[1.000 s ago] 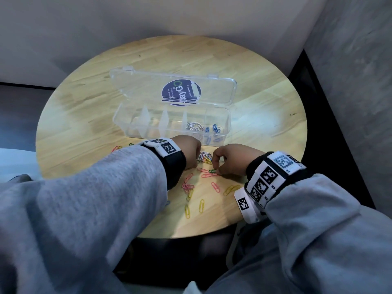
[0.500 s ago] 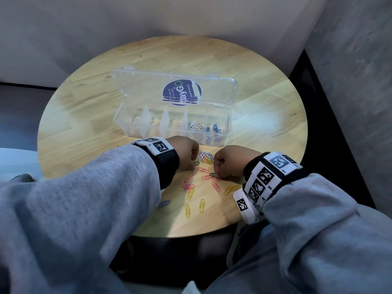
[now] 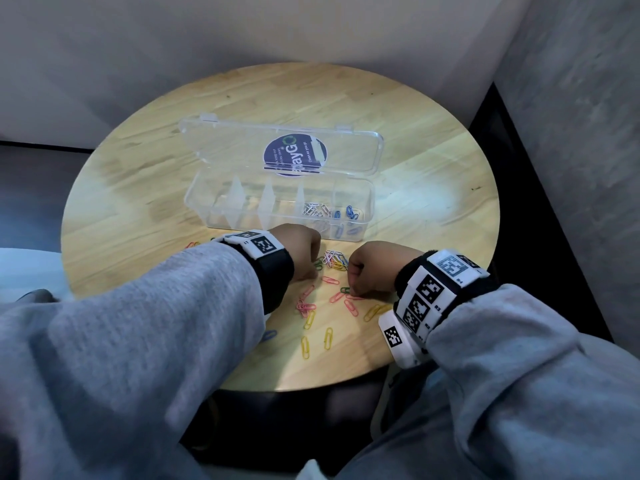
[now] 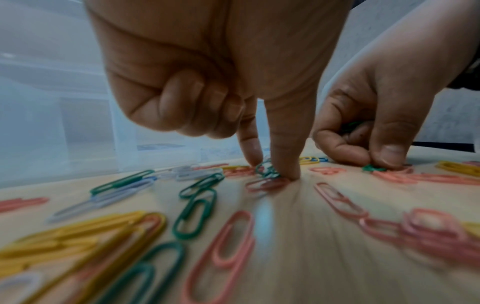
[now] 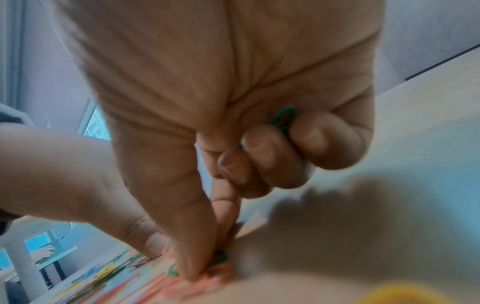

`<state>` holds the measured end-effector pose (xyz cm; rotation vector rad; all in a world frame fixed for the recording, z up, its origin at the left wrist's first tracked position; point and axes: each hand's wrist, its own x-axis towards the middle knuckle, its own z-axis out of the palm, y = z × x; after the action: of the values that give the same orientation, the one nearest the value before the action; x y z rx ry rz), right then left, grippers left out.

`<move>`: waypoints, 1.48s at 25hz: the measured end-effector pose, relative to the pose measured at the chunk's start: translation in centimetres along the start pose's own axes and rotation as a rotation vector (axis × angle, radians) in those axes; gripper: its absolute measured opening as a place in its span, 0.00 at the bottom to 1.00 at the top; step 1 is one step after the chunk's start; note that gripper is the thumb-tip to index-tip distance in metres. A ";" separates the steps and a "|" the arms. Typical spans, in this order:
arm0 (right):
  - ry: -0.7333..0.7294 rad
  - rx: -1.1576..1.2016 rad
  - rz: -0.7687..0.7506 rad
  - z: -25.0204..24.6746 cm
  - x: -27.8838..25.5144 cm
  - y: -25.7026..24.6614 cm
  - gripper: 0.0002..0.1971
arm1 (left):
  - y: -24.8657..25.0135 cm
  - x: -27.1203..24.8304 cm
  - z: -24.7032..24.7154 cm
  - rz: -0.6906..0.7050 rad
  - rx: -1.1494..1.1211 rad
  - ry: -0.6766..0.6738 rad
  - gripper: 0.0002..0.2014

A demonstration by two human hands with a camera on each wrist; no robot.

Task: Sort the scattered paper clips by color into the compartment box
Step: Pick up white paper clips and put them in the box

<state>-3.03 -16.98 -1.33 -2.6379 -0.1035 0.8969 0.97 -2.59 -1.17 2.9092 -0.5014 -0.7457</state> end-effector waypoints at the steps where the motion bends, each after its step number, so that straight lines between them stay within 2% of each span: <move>1: -0.001 0.002 0.000 0.0 0.0 0.0 0.02 | 0.0 0.0 0.0 0.019 0.010 0.002 0.13; 5: -0.001 0.018 0.001 0.0 -0.1 0.1 0.02 | 0.1 -0.1 0.0 0.051 0.016 -0.001 0.14; 8: -0.003 0.008 0.012 0.0 -0.1 0.0 0.03 | 0.3 -0.1 0.0 0.074 0.056 -0.029 0.07; 14: -0.033 -0.042 0.014 -0.1 -0.3 -0.2 0.02 | 0.2 0.2 0.3 0.031 0.058 -0.061 0.02; 19: -0.004 0.141 0.028 -1.1 -0.7 0.4 0.05 | 0.4 -0.4 0.2 0.019 0.046 -0.077 0.05; 21: -0.030 0.242 0.034 -1.6 -0.8 0.8 0.04 | 0.3 -0.8 -0.3 0.026 0.006 -0.070 0.02; 23: -0.054 0.327 0.025 -1.8 -0.8 0.9 0.03 | -0.4 -1.1 -1.0 0.014 -0.158 -0.075 0.02; 26: -0.063 0.504 -0.017 -1.9 -0.8 0.5 0.08 | -1.6 -1.9 -2.1 -0.061 -0.765 -0.165 0.09; 29: -0.062 0.763 -0.053 -2.0 -1.1 -0.4 0.10 | -3.1 -3.3 -3.2 -0.102 -1.171 -0.118 0.14; 33: -0.076 1.025 -0.071 -1.9 -1.5 -1.9 0.15 | -5.9 -4.4 -4.1 -0.161 -1.457 -0.026 0.13; 37: -0.030 1.262 -0.036 -1.9 -1.6 -3.6 0.15 | -8.1 -4.9 -4.5 -0.208 -1.590 -0.023 0.11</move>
<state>-2.99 -14.45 2.20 -1.4351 0.3105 0.6408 1.40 6.72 3.61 1.4363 0.3322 -0.6746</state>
